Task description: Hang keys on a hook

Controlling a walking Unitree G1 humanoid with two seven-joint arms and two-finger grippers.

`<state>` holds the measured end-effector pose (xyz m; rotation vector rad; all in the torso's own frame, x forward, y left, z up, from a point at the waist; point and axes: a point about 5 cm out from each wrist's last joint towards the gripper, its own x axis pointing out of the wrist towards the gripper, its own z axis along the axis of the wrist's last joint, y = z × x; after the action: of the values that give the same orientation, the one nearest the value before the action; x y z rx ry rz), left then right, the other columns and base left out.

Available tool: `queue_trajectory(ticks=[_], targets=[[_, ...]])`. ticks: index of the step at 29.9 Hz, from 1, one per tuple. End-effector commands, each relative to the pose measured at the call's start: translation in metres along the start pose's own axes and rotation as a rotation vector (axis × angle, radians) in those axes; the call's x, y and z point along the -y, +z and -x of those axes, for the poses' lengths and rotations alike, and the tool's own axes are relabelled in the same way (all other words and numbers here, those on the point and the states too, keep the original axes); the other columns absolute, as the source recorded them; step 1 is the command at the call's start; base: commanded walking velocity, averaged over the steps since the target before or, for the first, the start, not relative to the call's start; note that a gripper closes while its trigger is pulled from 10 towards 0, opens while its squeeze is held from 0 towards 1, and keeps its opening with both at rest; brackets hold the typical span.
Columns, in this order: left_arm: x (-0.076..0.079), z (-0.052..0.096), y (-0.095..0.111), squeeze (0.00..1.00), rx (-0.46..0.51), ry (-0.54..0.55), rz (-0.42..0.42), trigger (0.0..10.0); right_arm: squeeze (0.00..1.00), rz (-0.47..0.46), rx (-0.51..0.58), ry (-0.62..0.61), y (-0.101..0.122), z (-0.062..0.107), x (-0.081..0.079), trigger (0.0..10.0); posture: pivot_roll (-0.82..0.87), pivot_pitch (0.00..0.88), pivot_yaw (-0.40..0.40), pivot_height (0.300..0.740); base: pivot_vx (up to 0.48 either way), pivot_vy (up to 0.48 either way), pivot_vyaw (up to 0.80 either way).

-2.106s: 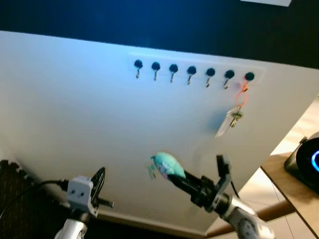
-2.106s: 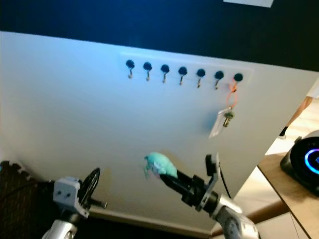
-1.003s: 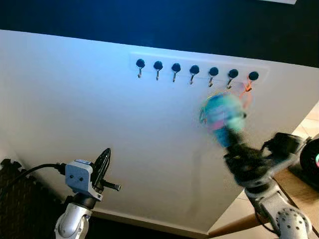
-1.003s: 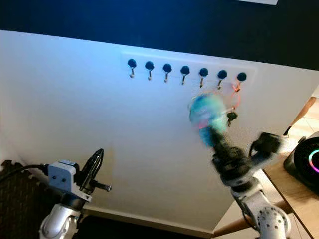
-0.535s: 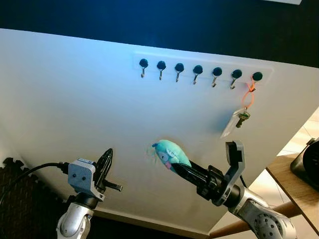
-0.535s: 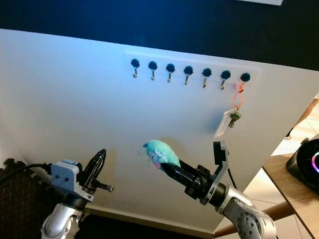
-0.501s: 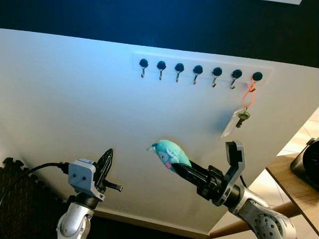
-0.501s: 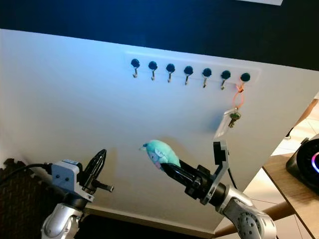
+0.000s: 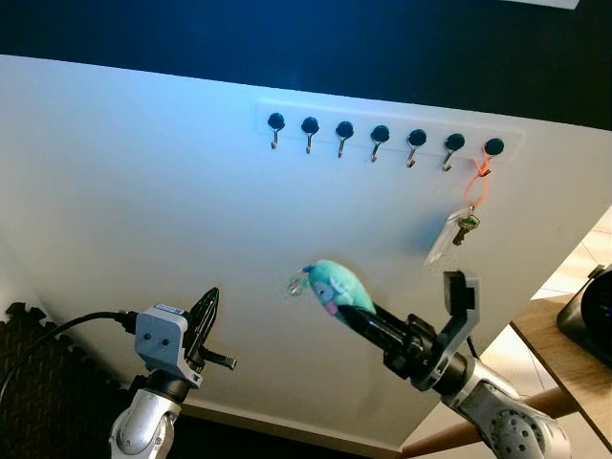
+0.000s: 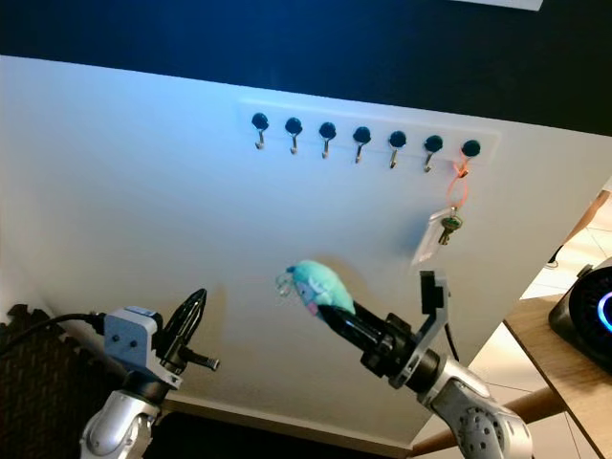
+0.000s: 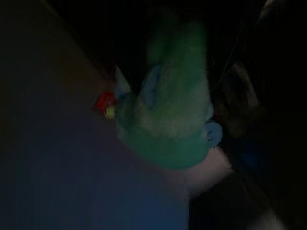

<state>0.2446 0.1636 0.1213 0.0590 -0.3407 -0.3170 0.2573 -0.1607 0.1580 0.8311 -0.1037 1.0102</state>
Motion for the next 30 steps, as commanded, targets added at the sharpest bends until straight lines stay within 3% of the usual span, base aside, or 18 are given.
queue_trajectory(ticks=[1, 2, 5, 11, 15, 16, 24, 30], targets=[[0.006, 0.001, -0.003, 0.0, -0.016, -0.021, 0.013, 10.0, 0.0, -0.076, 0.124, 0.043, 0.016, 0.006, -0.003, 10.0, 0.1, 0.073, -0.06, 0.74, 0.0, 0.0, 0.0], [0.006, 0.001, -0.003, 0.0, -0.016, -0.021, 0.013, 10.0, 0.0, -0.076, 0.124, 0.043, 0.016, 0.006, -0.003, 10.0, 0.1, 0.073, -0.06, 0.74, 0.0, 0.0, 0.0], [0.006, 0.0, -0.003, 0.0, -0.015, -0.027, 0.015, 10.0, 0.0, -0.137, 0.286, 0.112, 0.033, 0.014, -0.007, 10.0, 0.1, 0.07, -0.059, 0.74, 0.0, 0.0, 0.0], [0.006, -0.001, -0.003, 0.0, -0.015, -0.03, 0.014, 10.0, 0.0, -0.143, 0.368, 0.145, 0.044, 0.015, -0.01, 10.0, 0.1, 0.067, -0.056, 0.74, 0.0, 0.0, 0.0], [0.006, -0.001, -0.002, 0.0, -0.014, -0.035, 0.012, 10.0, 0.0, -0.148, 0.468, 0.191, 0.059, 0.013, -0.014, 10.0, 0.1, 0.062, -0.055, 0.74, 0.0, 0.0, 0.0], [0.006, -0.002, -0.002, 0.0, -0.012, -0.038, 0.01, 10.0, 0.0, -0.151, 0.539, 0.226, 0.07, 0.013, -0.017, 10.0, 0.1, 0.058, -0.054, 0.74, 0.0, 0.0, 0.0], [0.006, -0.003, -0.002, 0.0, -0.01, -0.042, 0.007, 10.0, 0.0, -0.141, 0.591, 0.258, 0.085, 0.009, -0.019, 10.0, 0.1, 0.059, -0.054, 0.74, 0.0, 0.0, 0.0], [0.006, -0.003, -0.002, 0.0, -0.011, -0.043, 0.003, 10.0, 0.0, -0.118, 0.627, 0.215, 0.092, 0.006, -0.012, 10.0, 0.11, 0.06, -0.056, 0.74, 0.0, 0.0, 0.0]])
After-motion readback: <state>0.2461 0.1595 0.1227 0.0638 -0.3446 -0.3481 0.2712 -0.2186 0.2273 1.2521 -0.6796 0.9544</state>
